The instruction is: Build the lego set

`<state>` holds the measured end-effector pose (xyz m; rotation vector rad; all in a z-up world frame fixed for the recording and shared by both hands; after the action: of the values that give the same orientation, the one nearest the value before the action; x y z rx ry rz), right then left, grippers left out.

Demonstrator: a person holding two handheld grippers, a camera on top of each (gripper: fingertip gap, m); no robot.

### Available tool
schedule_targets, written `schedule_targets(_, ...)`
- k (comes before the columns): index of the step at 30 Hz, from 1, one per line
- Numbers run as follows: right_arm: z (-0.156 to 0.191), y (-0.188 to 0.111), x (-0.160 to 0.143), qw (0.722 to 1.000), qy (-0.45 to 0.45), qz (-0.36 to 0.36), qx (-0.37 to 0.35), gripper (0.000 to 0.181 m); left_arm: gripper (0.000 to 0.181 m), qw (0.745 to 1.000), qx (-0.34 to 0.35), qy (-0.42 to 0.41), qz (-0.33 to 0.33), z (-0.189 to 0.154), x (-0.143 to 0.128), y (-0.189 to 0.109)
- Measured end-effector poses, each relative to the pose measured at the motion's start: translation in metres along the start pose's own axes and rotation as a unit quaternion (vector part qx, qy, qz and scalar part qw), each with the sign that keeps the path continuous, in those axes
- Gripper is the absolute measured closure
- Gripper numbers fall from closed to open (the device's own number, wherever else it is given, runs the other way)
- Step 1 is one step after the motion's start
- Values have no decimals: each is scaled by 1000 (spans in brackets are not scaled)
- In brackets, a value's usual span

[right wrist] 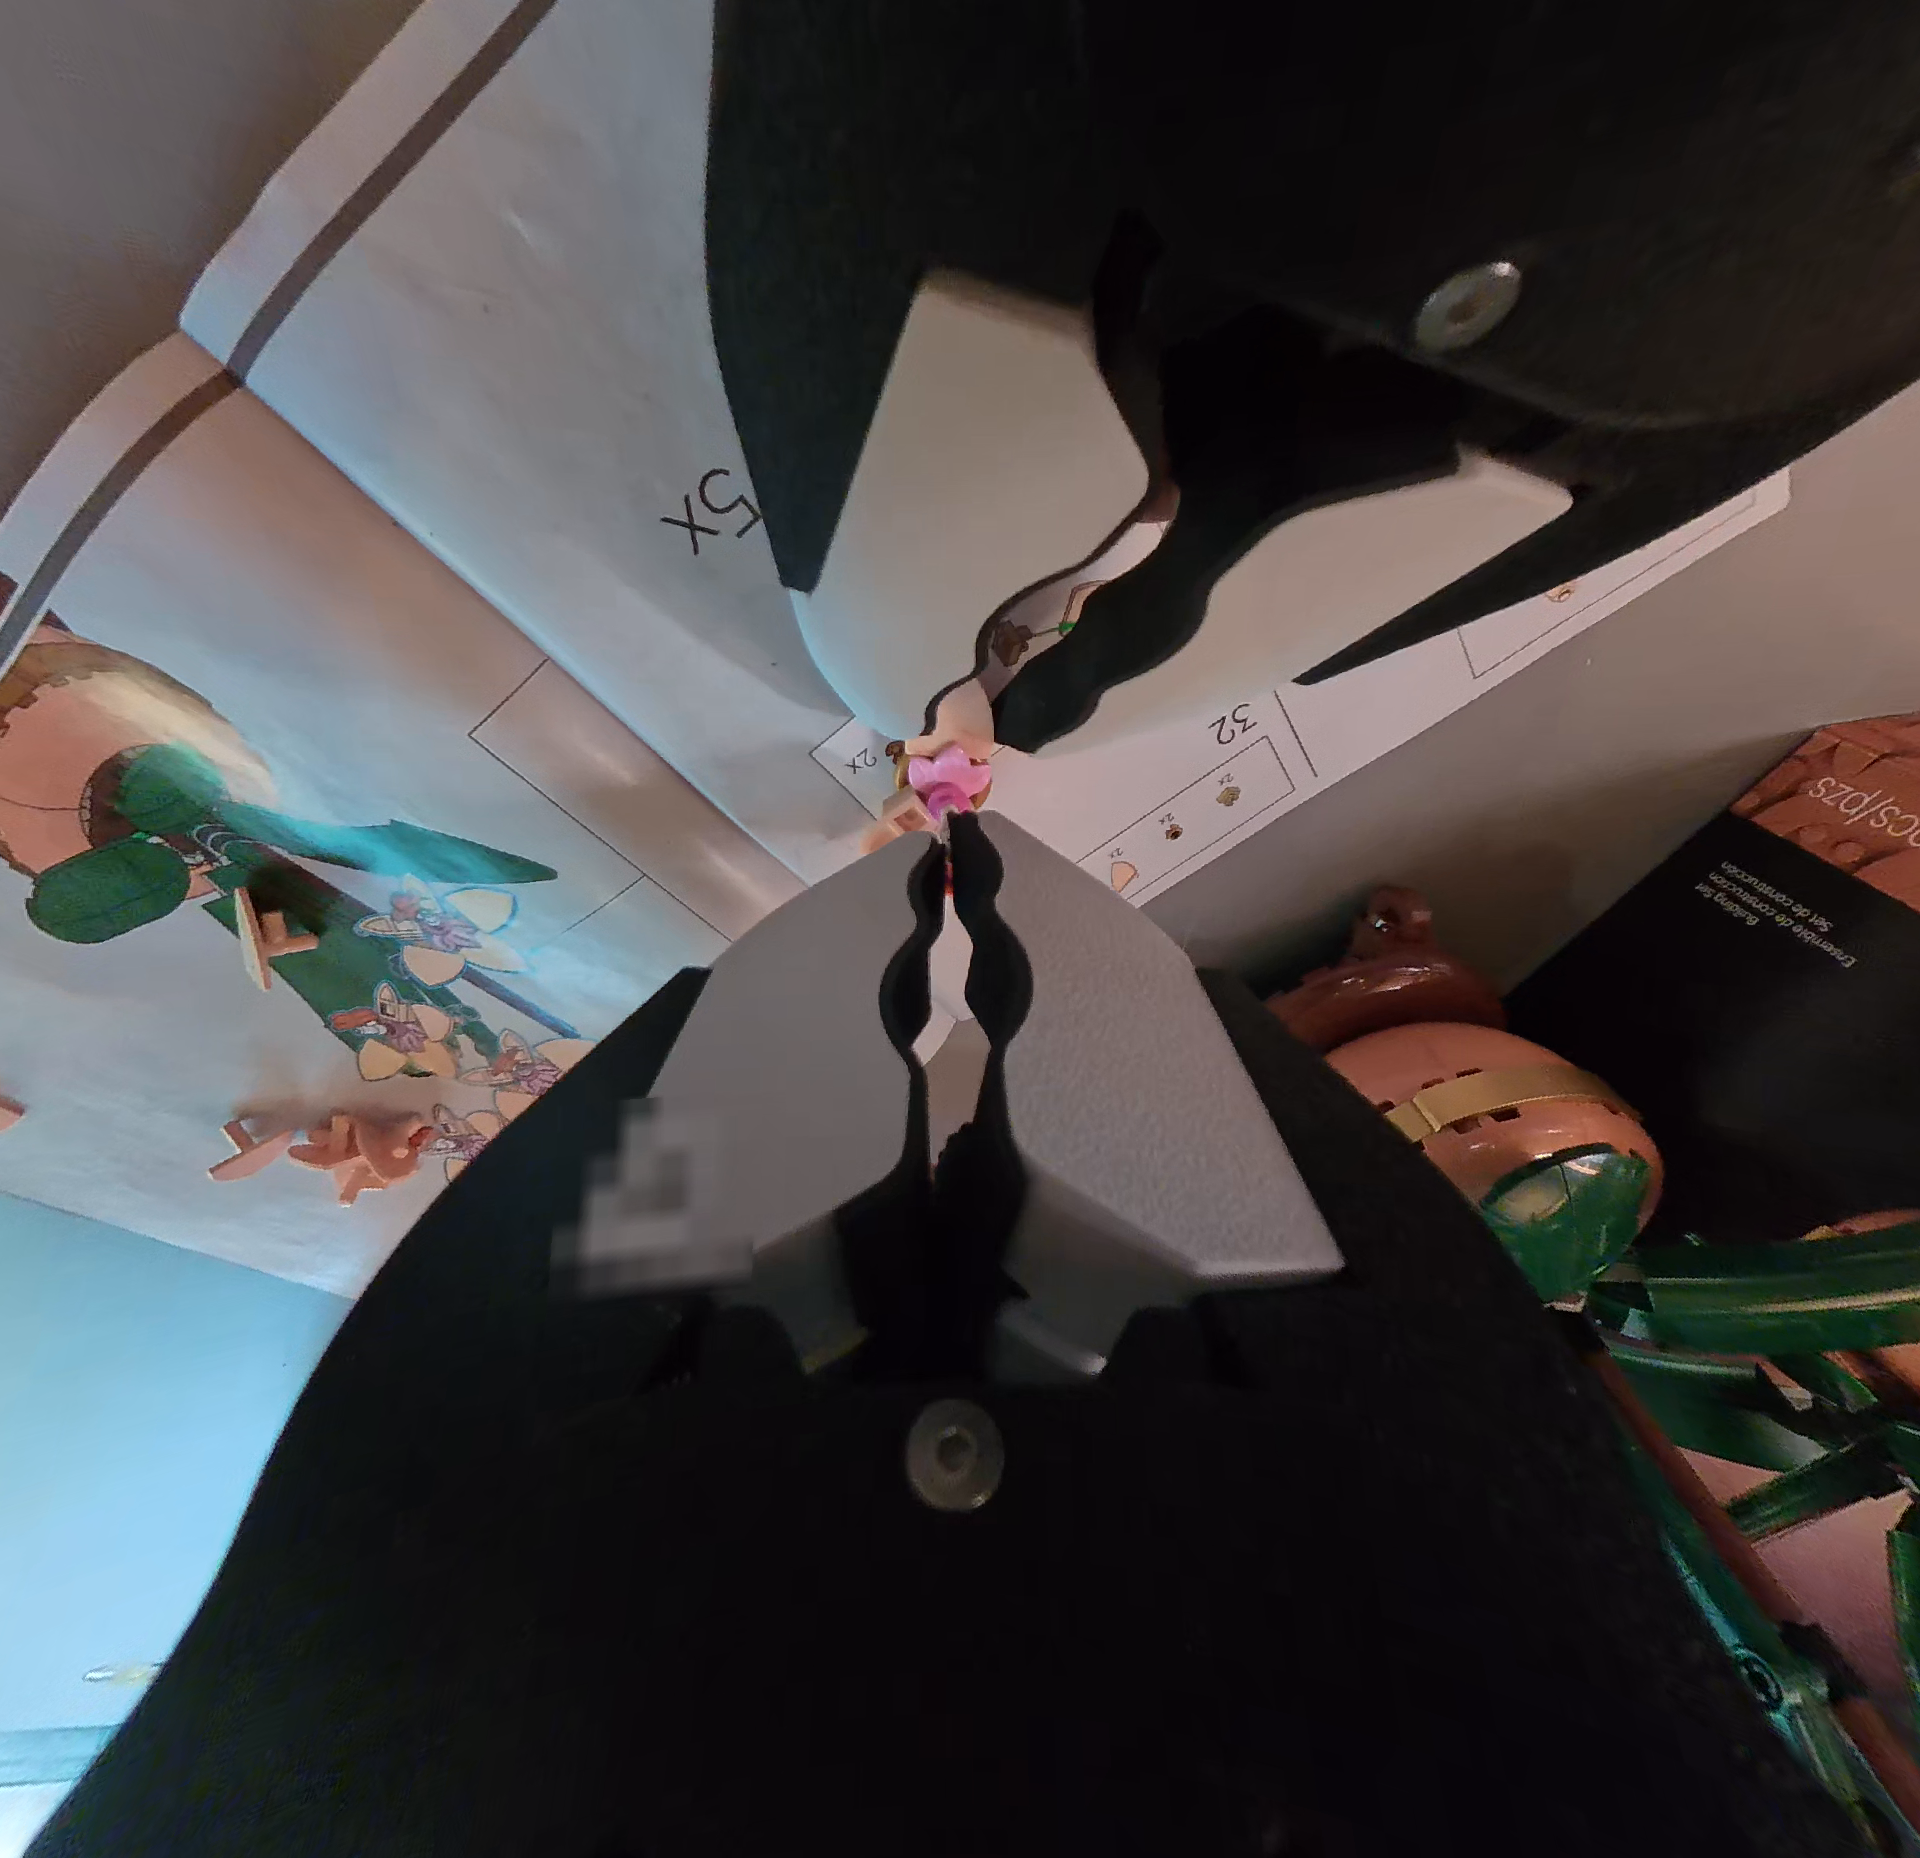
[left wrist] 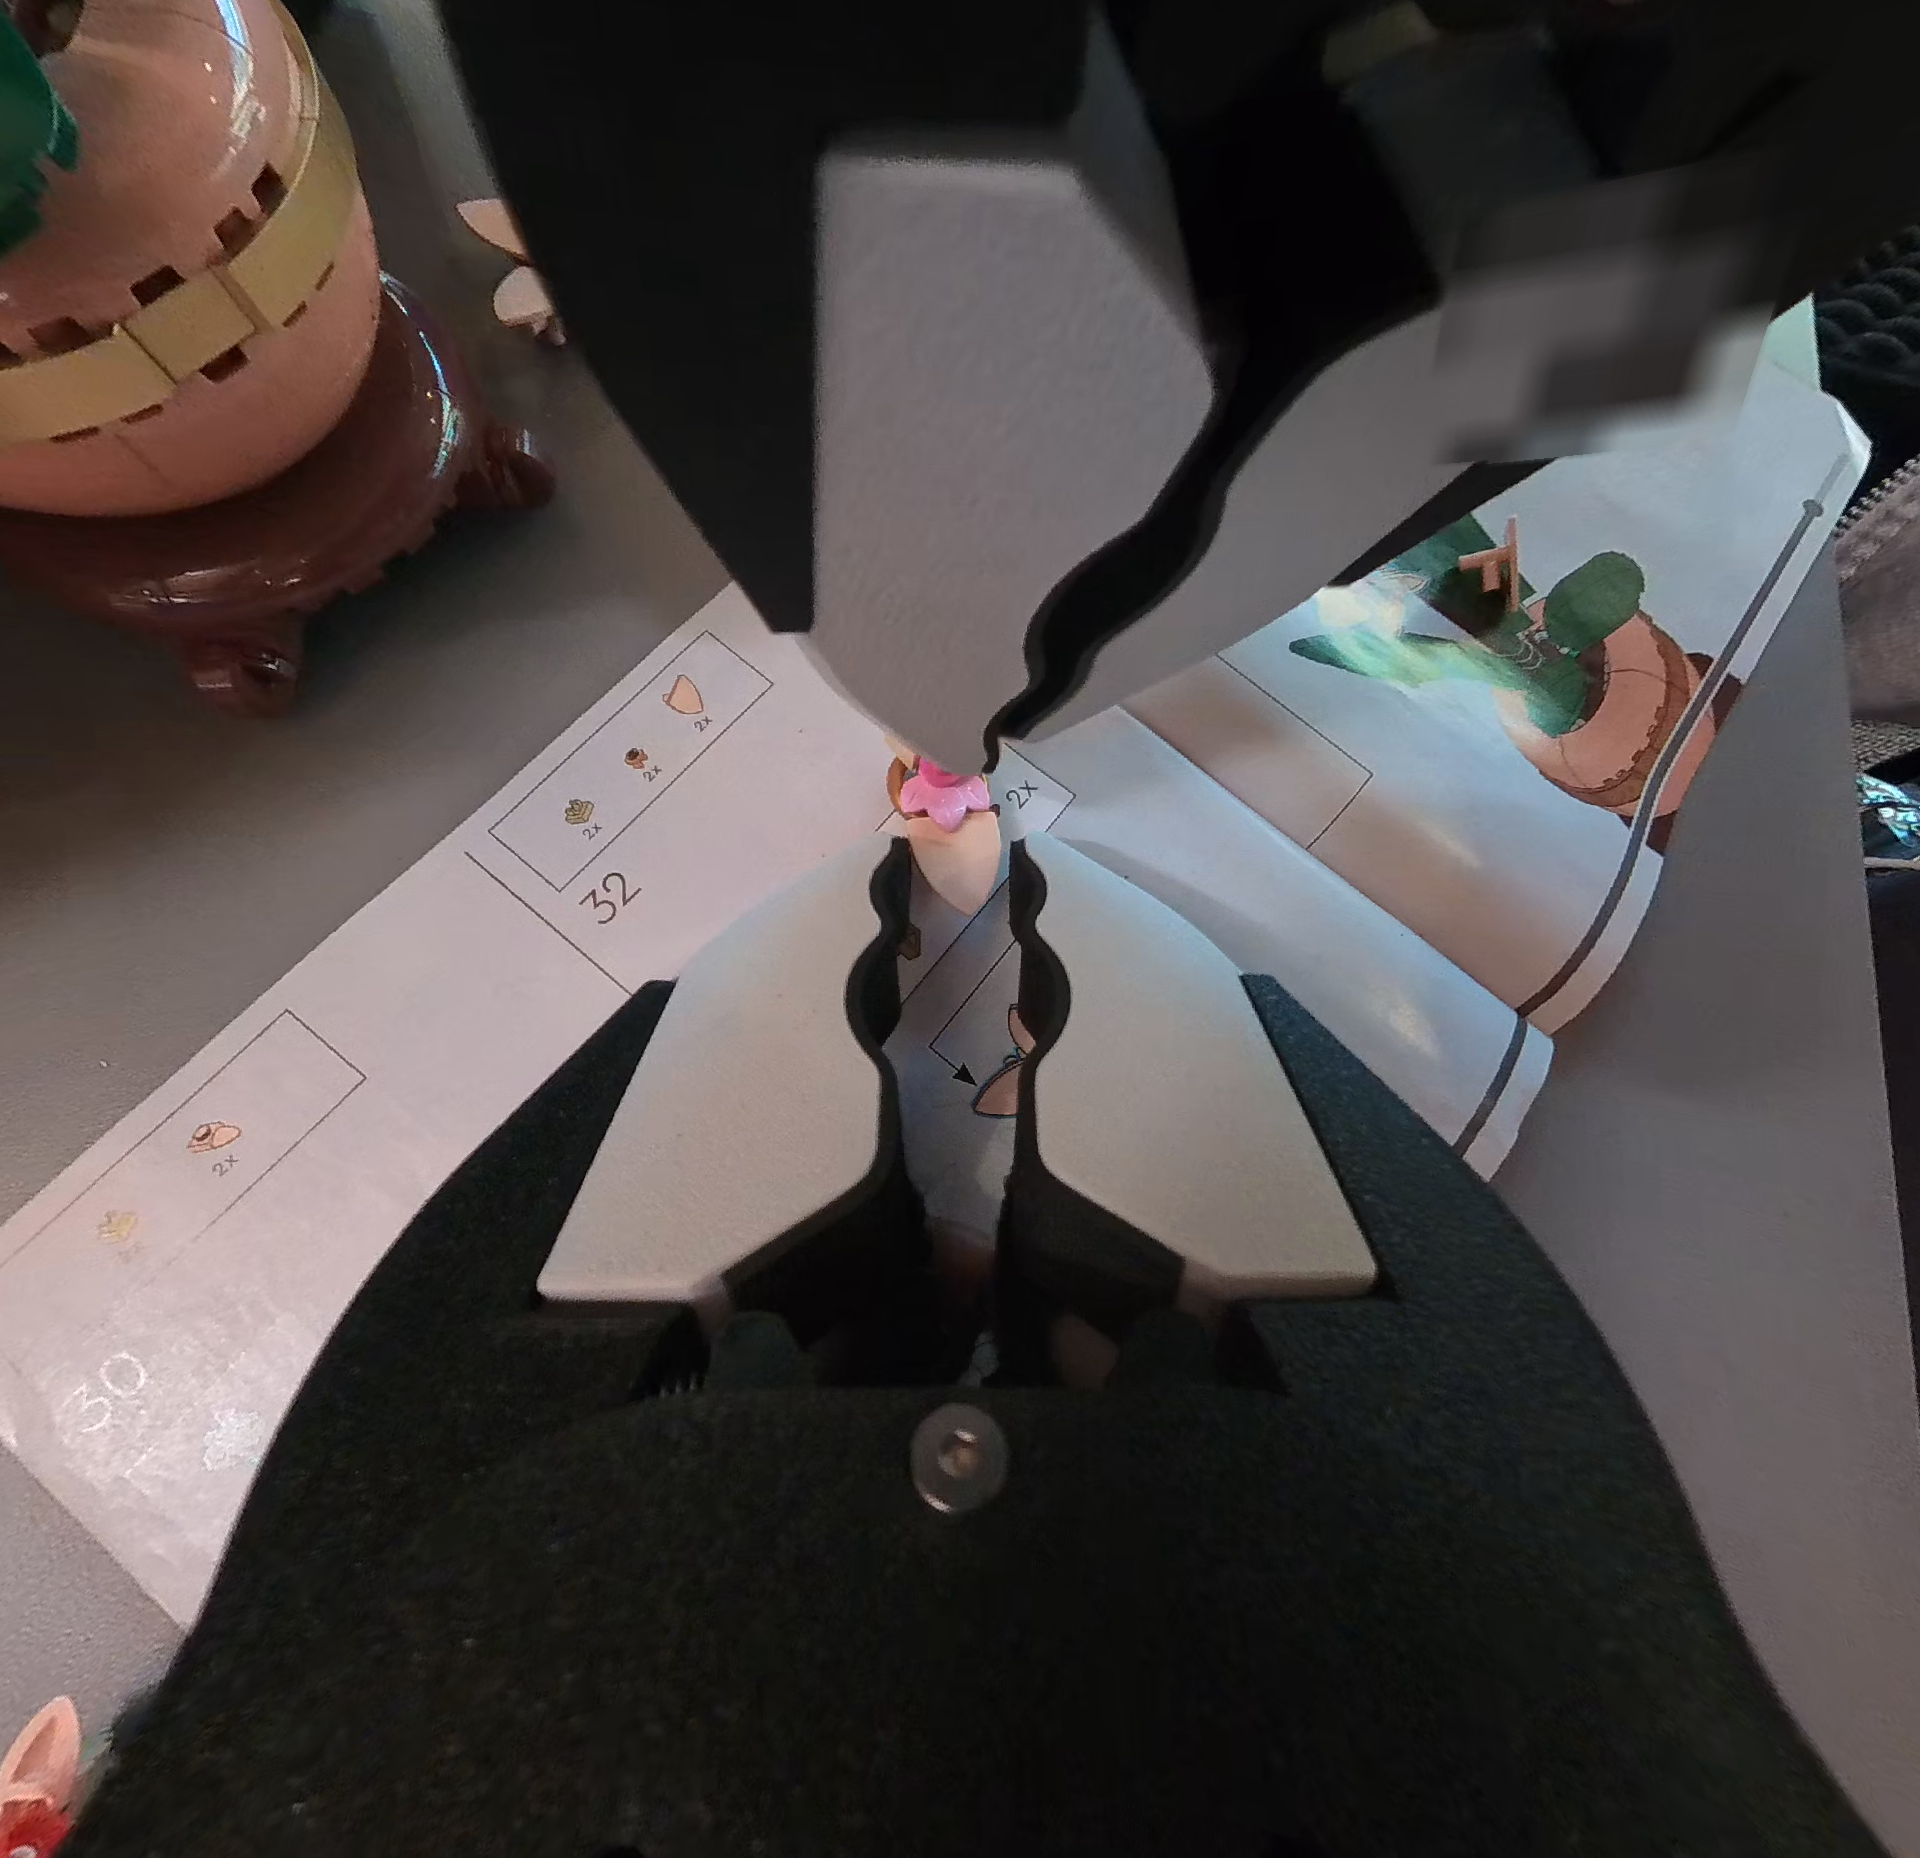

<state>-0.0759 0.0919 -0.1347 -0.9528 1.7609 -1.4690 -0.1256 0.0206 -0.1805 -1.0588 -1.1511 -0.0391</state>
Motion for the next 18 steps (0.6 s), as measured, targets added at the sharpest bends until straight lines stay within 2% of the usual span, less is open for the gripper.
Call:
schedule_targets(1, 0, 1, -1, 1000, 1, -1, 1, 180, 164, 1000, 0, 1, 0, 0, 0, 0)
schedule_targets(18, -1, -2, 1, 1000, 6, -7, 11, 180, 164, 1000, -1, -1, 0, 0, 0, 0)
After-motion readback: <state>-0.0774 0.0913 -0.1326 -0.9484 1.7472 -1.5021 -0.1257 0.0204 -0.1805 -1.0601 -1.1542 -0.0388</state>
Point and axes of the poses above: each gripper's, where its closed fingertips meet, y out along the fingers, x out of its top, z = x × y across the jaws, the point moved 9 cm from there along -y, back along the fingers, and after that the axes turned 8 degrees about y, right-handed, at the moved point
